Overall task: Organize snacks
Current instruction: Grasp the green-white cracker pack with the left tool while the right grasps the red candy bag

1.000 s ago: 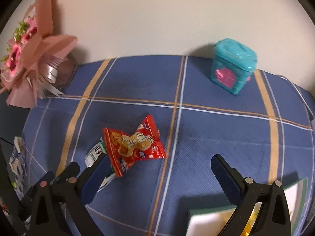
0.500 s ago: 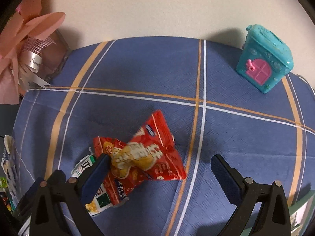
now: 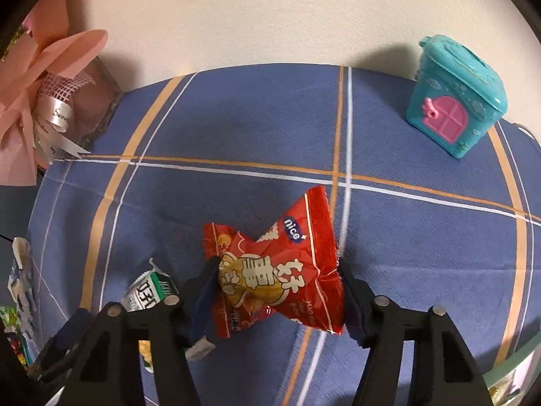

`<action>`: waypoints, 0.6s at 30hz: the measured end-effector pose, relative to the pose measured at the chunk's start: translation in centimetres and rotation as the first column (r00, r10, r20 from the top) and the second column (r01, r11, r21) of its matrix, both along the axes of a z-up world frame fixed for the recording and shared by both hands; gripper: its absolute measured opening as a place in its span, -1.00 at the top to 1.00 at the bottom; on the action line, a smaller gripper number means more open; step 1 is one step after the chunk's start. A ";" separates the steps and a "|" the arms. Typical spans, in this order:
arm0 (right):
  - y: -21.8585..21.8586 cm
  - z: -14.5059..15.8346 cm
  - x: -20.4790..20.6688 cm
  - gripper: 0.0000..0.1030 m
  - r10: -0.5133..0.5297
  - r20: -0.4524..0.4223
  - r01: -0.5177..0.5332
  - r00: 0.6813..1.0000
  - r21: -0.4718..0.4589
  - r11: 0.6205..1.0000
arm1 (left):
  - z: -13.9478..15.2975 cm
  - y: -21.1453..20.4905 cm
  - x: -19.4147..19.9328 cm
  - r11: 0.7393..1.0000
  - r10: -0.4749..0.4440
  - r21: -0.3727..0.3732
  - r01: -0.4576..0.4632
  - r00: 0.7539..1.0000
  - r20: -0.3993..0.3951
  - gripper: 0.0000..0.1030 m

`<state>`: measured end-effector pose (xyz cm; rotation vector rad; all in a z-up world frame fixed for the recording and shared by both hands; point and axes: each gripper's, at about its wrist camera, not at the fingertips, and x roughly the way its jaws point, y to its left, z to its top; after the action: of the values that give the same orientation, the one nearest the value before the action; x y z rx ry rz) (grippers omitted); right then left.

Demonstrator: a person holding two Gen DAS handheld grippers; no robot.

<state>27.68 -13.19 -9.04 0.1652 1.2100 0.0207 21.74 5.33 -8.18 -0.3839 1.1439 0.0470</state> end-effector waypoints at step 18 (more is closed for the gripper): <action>-5.0 0.4 -2.4 -0.23 -0.036 -0.042 0.034 0.998 -0.051 0.998 | -0.3 -5.7 1.9 0.992 -0.098 0.083 0.098 0.995 -0.005 -0.34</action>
<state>25.26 -18.18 -8.69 0.1440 1.2491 -0.0441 23.63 -0.32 -8.46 -0.2531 1.1564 0.0087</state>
